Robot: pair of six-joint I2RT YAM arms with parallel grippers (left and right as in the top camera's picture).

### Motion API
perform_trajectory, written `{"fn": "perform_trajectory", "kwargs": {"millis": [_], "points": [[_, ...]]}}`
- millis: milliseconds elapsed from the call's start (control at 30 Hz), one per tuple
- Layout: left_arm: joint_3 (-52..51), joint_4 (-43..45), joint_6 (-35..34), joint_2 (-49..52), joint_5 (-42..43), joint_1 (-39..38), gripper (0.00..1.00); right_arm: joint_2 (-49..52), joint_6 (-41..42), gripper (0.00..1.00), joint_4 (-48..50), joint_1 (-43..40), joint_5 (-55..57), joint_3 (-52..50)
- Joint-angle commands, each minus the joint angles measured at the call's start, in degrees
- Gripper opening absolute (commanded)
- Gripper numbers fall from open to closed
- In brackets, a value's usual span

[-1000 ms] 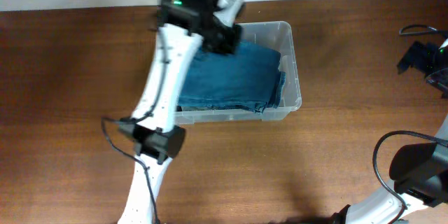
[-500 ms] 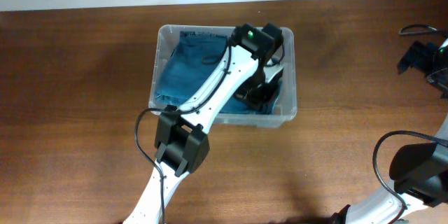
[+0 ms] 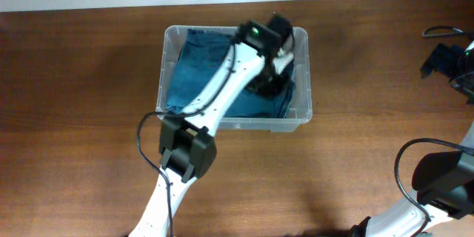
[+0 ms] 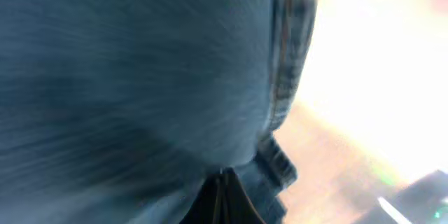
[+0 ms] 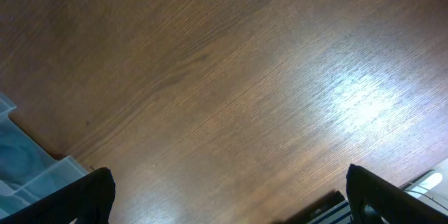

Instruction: Pack container

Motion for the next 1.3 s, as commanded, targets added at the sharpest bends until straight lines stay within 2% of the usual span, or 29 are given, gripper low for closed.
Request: {"fn": "perform_trajectory", "kwargs": {"millis": [0,33,133,300,567,667,900,1000,1033,1067,1133,1267], "points": [[10.1,-4.2,-1.3,-0.8,-10.1,4.5,0.03,0.0,0.6,0.98,0.1,-0.1,-0.1,-0.1],[11.6,-5.8,-2.5,-0.8,-12.8,5.8,0.05,0.0,0.6,0.98,0.1,-0.1,-0.1,-0.1],[11.7,-9.9,-4.0,-0.7,-13.4,10.6,0.06,0.0,0.6,0.98,0.1,-0.1,-0.1,-0.1],[5.8,-10.0,-4.0,-0.6,-8.3,15.0,0.04,0.0,0.6,0.98,0.1,-0.1,-0.1,-0.1],[-11.7,-8.1,-4.0,-0.6,-10.2,15.3,0.01,0.0,0.6,0.98,0.1,-0.1,-0.1,-0.1],[-14.7,-5.2,-4.0,-0.6,-9.7,15.2,0.01,0.0,0.6,0.98,0.1,-0.1,-0.1,-0.1],[-7.8,-4.6,-4.0,-3.0,-9.6,15.3,0.01,0.0,0.6,0.98,0.1,-0.1,-0.1,-0.1],[-0.7,-4.2,-4.0,-4.6,-9.0,14.9,0.01,0.0,0.6,0.98,0.1,-0.1,-0.1,-0.1],[1.2,-3.9,-4.0,-4.8,-7.8,14.8,0.01,0.0,0.6,0.98,0.1,-0.1,-0.1,-0.1],[5.0,-2.9,-4.0,-4.8,-2.9,14.2,0.01,0.0,0.6,0.99,0.1,-0.1,-0.1,-0.1],[6.4,-1.0,-4.0,-4.8,1.2,13.1,0.01,0.0,0.6,0.99,0.1,-0.1,-0.1,-0.1],[5.7,-0.2,-4.0,-4.1,1.4,10.3,0.01,0.0,0.6,0.99,0.1,-0.1,-0.1,-0.1]]}}
